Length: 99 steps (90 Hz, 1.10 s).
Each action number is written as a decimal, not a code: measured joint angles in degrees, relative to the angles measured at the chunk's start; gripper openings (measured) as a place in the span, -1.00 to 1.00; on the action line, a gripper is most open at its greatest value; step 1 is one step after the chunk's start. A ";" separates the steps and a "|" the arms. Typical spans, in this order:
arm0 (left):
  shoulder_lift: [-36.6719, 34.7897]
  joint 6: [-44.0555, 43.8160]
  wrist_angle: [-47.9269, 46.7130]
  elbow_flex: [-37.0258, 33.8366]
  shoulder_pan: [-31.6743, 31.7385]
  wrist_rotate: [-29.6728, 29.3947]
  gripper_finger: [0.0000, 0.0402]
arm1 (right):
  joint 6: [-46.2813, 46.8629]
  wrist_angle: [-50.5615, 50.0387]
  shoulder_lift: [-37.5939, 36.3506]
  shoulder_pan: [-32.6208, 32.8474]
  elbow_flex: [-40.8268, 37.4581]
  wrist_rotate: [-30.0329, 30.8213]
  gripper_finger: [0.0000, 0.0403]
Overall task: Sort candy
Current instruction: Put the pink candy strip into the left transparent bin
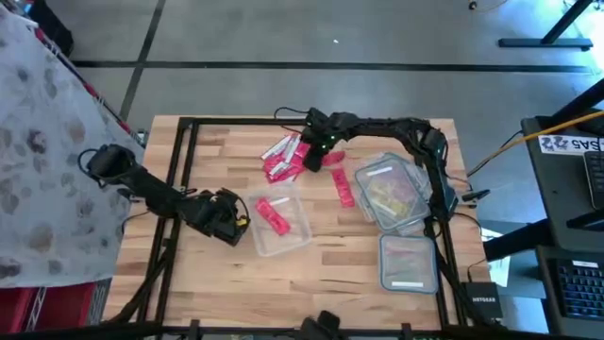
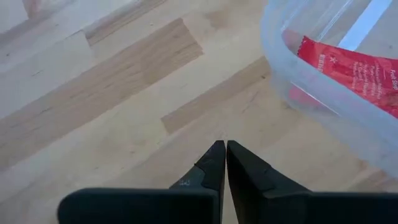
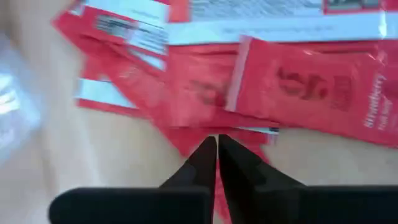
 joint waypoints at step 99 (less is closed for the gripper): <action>0.00 1.07 0.20 0.02 0.00 0.35 -1.00 | -32.70 -14.03 1.99 3.01 -0.86 10.47 -0.93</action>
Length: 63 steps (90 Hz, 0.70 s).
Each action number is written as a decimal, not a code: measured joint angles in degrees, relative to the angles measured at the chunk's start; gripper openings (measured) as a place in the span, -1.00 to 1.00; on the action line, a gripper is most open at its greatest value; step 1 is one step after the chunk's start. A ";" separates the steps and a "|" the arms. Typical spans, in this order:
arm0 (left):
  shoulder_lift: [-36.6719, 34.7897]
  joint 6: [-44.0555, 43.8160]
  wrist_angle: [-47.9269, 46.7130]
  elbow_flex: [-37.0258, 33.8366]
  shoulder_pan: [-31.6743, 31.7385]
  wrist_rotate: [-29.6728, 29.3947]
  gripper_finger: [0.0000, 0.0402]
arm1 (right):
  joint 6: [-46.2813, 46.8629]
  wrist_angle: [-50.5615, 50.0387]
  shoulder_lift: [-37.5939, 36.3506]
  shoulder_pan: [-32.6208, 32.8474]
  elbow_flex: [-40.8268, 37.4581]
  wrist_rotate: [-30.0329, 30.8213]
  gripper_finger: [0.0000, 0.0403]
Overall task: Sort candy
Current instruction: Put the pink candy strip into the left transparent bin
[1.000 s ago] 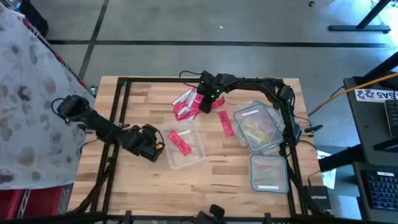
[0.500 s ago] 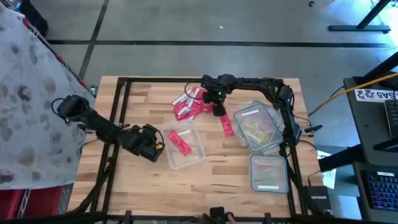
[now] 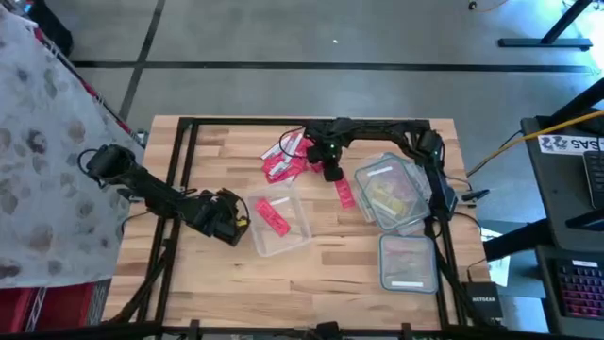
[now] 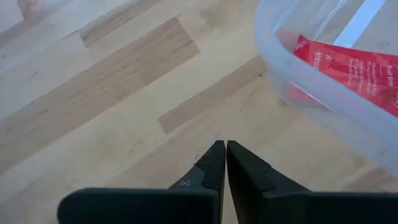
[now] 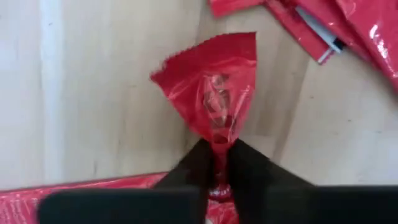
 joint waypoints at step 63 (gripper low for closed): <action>-0.09 -13.39 -20.12 2.49 -1.91 1.54 -1.00 | 43.44 31.69 -5.18 19.27 3.72 -17.26 -0.68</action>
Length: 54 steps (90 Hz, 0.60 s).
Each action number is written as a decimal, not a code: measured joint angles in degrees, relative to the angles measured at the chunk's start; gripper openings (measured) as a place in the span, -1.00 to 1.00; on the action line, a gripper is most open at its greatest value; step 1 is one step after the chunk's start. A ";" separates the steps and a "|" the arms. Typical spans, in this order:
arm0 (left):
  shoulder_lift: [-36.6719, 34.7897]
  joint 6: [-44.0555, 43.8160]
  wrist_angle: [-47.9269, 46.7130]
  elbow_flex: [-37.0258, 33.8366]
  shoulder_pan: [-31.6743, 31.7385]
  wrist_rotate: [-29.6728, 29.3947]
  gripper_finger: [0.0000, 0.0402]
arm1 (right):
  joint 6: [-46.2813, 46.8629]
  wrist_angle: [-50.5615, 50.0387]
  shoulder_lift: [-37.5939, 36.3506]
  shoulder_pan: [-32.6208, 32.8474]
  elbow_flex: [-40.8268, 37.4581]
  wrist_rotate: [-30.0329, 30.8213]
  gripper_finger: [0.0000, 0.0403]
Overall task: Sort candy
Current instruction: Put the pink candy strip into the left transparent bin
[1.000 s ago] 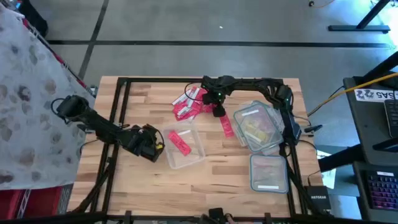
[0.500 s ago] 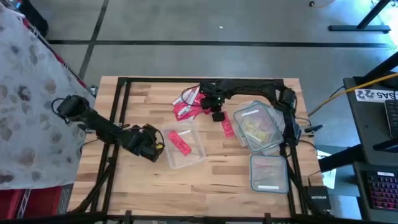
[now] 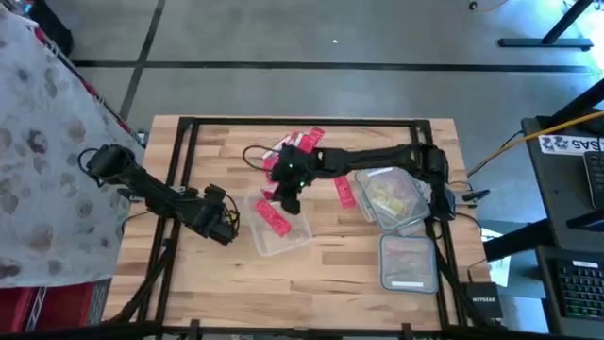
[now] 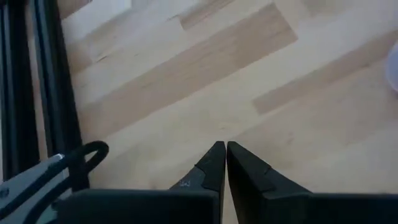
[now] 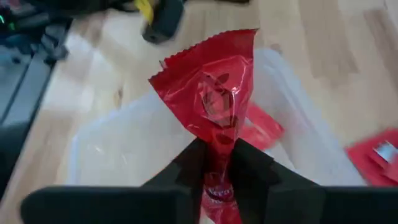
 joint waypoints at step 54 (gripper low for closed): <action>0.00 -0.20 1.18 0.00 -1.59 -2.14 -1.00 | -0.65 -31.36 -4.09 -9.72 0.18 19.85 0.30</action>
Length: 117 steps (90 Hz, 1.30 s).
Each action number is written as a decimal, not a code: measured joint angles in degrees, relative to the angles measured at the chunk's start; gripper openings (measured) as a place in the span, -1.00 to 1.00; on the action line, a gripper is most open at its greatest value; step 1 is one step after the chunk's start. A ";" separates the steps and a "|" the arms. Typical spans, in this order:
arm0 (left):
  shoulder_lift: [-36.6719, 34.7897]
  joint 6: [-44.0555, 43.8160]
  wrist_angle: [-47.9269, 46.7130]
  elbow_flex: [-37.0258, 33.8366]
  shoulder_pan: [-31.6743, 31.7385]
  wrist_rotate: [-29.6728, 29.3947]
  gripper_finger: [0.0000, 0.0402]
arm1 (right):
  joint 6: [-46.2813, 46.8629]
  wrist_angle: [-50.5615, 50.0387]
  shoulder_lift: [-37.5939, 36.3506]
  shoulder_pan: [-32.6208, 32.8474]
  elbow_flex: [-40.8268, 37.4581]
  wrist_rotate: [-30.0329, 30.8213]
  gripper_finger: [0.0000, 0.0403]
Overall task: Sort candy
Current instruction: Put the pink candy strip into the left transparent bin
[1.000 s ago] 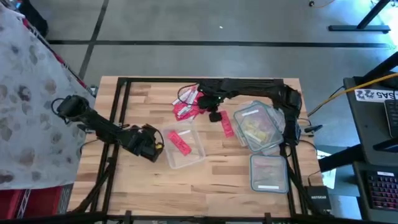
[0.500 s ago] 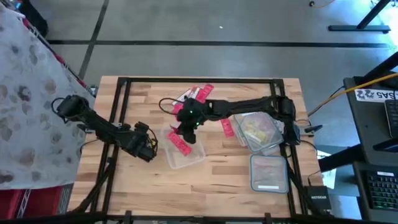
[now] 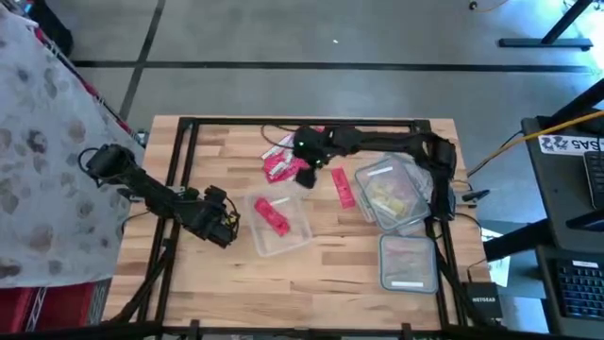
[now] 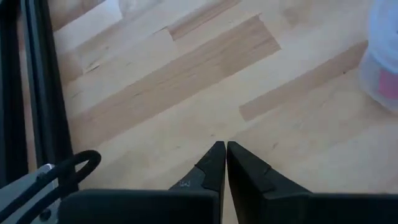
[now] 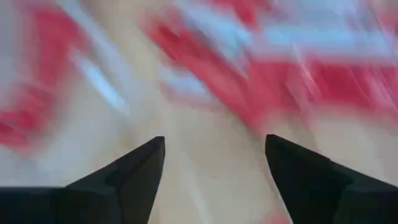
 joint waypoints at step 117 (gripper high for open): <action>0.02 -1.08 1.31 -0.07 -0.33 -3.41 -1.00 | -5.56 1.42 5.97 -5.51 1.53 0.18 -0.42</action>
